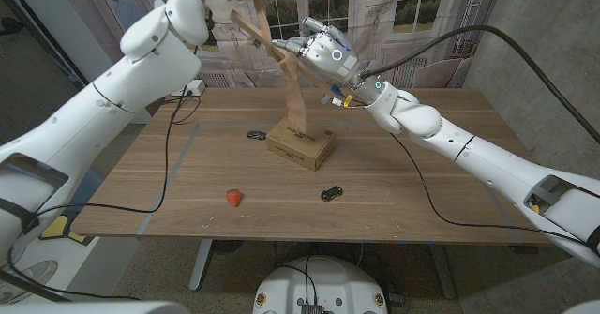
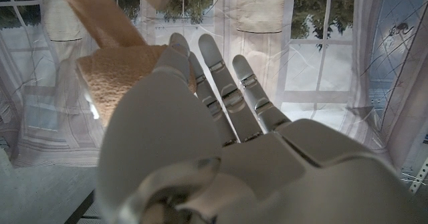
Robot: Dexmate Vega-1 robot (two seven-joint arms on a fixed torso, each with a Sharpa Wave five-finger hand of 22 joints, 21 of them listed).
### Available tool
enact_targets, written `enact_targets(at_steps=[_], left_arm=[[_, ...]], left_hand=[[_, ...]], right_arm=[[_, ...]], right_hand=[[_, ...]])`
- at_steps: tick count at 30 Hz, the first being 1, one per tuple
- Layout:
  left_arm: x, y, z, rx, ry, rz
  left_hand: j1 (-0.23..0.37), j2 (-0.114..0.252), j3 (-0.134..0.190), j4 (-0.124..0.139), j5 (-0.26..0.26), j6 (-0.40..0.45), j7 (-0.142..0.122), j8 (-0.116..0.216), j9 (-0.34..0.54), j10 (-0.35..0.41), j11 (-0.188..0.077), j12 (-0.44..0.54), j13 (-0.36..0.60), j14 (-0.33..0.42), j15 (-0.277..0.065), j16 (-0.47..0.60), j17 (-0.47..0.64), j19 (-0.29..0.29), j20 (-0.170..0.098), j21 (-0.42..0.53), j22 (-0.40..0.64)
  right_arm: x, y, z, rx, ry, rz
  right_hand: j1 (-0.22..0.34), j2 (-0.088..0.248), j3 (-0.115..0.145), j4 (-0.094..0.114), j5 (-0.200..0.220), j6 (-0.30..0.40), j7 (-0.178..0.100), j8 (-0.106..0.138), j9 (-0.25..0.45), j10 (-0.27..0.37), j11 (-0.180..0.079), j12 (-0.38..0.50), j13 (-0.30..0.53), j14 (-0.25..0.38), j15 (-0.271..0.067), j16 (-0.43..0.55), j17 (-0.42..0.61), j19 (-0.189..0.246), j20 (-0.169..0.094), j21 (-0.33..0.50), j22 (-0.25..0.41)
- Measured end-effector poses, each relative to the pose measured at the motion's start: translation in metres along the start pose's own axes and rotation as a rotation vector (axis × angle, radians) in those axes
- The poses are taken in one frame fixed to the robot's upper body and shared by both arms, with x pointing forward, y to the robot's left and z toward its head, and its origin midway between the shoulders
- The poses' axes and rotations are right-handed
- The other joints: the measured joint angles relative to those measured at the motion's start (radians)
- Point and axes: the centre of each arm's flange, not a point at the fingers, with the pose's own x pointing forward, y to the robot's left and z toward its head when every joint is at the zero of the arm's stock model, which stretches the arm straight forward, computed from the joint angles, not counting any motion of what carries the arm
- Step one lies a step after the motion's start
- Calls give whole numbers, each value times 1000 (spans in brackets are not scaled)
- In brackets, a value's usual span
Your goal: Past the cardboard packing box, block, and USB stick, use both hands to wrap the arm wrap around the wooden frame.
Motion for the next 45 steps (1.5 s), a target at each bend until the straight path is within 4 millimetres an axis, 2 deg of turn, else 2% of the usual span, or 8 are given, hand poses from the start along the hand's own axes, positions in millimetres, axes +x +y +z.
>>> enact_targets(at_steps=[7, 13, 16, 22, 25, 27, 29, 45], left_arm=[[2, 3, -18, -16, 56, -21], [2, 5, -33, -27, 99, -27], [-1, 10, -54, -28, 144, -20], [-3, 7, -73, -41, 188, -29], [-5, 4, -86, -41, 211, -43], [-4, 2, -84, -51, 203, -51], [-5, -2, -96, -39, 222, -63], [0, -35, -121, -39, 222, -125]], left_hand=[[13, 13, 0, 0, -6, -12, 12, -1, 1, -13, -13, -3, 19, -19, 8, -19, 2, -20, 20, 8, -5], [13, 13, 4, -4, 1, -12, 12, -4, 2, -18, -18, -4, 32, -20, 9, -19, 7, -20, 20, 8, -6], [19, 20, 5, -4, 1, -12, 12, -4, 17, -18, -18, -7, 34, -20, 9, -19, 7, -20, 20, 16, -10], [19, 20, 9, -8, 8, -11, 11, 4, 17, -18, -18, -7, 40, -20, 9, -26, 11, -25, 25, 16, -10], [19, 20, 9, -8, 8, -11, 11, 4, 18, -18, -18, -7, 45, -20, 9, -26, 11, -25, 25, 21, -10], [19, 20, 9, -8, 8, -11, 11, 8, 18, -18, -18, -4, 45, -20, 9, -26, 12, -25, 25, 22, -10], [19, 20, 9, -7, 8, -11, 11, 10, 18, -18, -18, -1, 48, -20, 9, -28, 16, -25, 25, 22, -10], [19, 20, 10, -7, 8, -8, 8, 11, 53, -18, -18, -1, 58, -20, 9, -38, 20, -31, 19, 29, -14]], right_arm=[[-3, 1, -5, 0, 13, 2], [-5, 1, -10, 5, 30, 1], [-6, 0, -13, 19, 48, -6], [-6, -3, -17, 31, 62, -16], [-5, -6, -19, 48, 73, -24], [-5, -7, -20, 46, 75, -26], [-5, -8, -21, 68, 82, -30], [1, -9, -23, 156, 99, -50]], right_hand=[[0, 0, 0, 0, 0, 0, 0, 0, 0, 0, 0, -3, 0, 0, 0, 0, 0, 0, 0, 0, 0], [0, 0, 0, 0, 0, 0, 0, 0, 0, 0, 0, -3, 0, 0, 0, 0, 0, 0, 0, 0, 0], [1, 1, 0, 0, 0, 0, 0, 0, 0, 0, 0, -4, 0, 0, 0, 0, 0, 0, 0, 0, 0], [1, 1, 0, 0, 0, 0, 0, 0, 0, 0, 0, -6, -1, 0, 0, 0, 0, 0, 0, 0, 0], [4, 4, 0, 0, -2, 0, 0, 0, 0, 0, 0, -6, -1, 0, 0, 0, 0, 0, 0, 0, 0], [4, 4, -2, 1, -2, 0, 0, 0, 0, 0, 0, -6, 0, 0, 0, 0, 0, 0, 0, 0, 1], [4, 4, -2, 1, 0, 0, 0, 0, 0, 0, 0, -6, 0, 0, 0, -1, 0, 0, 0, 0, 0], [5, 5, -7, -1, 0, 4, 4, 0, 0, 0, 0, -7, 0, 0, 0, -1, 4, 0, 0, 0, 2]])
